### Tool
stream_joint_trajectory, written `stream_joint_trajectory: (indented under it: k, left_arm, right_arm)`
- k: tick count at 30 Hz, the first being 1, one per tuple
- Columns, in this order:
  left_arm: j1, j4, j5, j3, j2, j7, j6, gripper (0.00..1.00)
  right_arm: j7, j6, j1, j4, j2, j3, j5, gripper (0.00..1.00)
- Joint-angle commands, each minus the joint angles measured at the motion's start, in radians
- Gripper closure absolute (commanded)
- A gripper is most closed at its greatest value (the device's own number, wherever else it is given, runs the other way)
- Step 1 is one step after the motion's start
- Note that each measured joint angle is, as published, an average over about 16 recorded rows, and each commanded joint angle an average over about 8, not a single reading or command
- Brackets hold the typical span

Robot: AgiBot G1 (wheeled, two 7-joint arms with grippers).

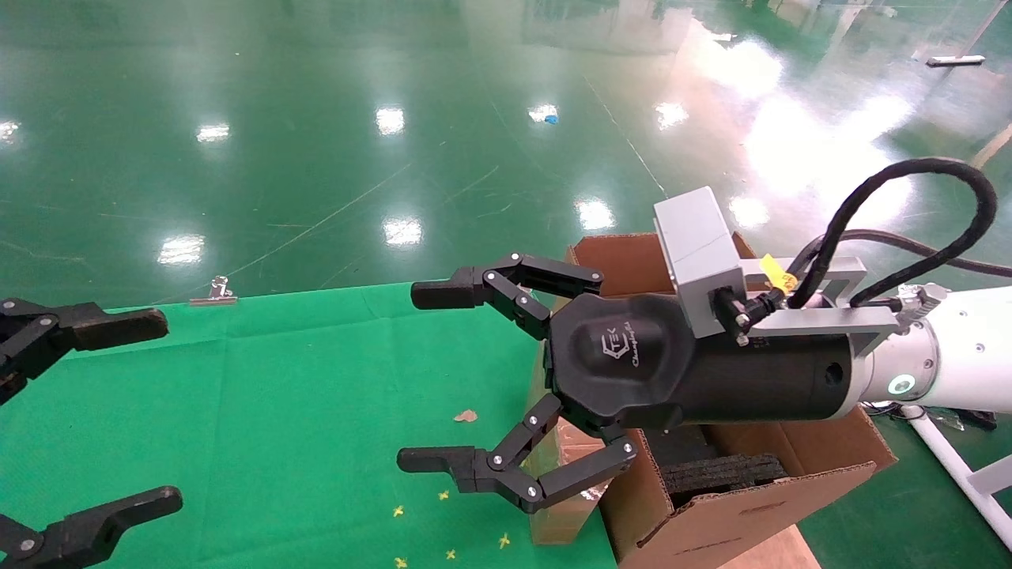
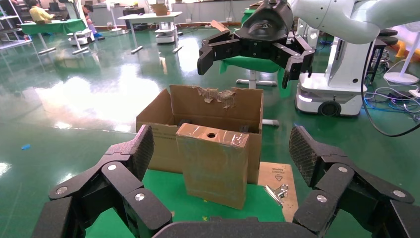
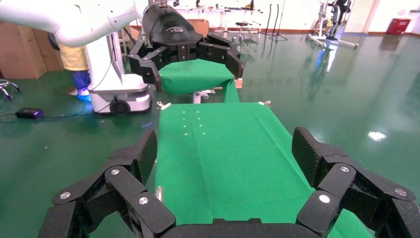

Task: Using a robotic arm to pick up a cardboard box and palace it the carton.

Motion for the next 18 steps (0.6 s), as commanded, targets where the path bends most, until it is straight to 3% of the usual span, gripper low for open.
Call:
stream_joint_trajectory:
  k: [1,13,18]
  left_arm:
    - [0.000,0.000,0.000,0.000,0.000,0.000,0.000,0.00]
    - [0.000,0.000,0.000,0.000,0.000,0.000,0.000,0.00]
    - [0.000,0.001,0.000,0.000,0.000,0.000,0.000,0.00]
  right_arm:
    - [0.000,0.000,0.000,0.000,0.000,0.000,0.000,0.00]
    - [0.001,0.000,0.000,0.000,0.000,-0.001,-0.002,0.00]
    - [0.039,0.017,0.022,0.017,-0.002,-0.034,-0.065,0.00]
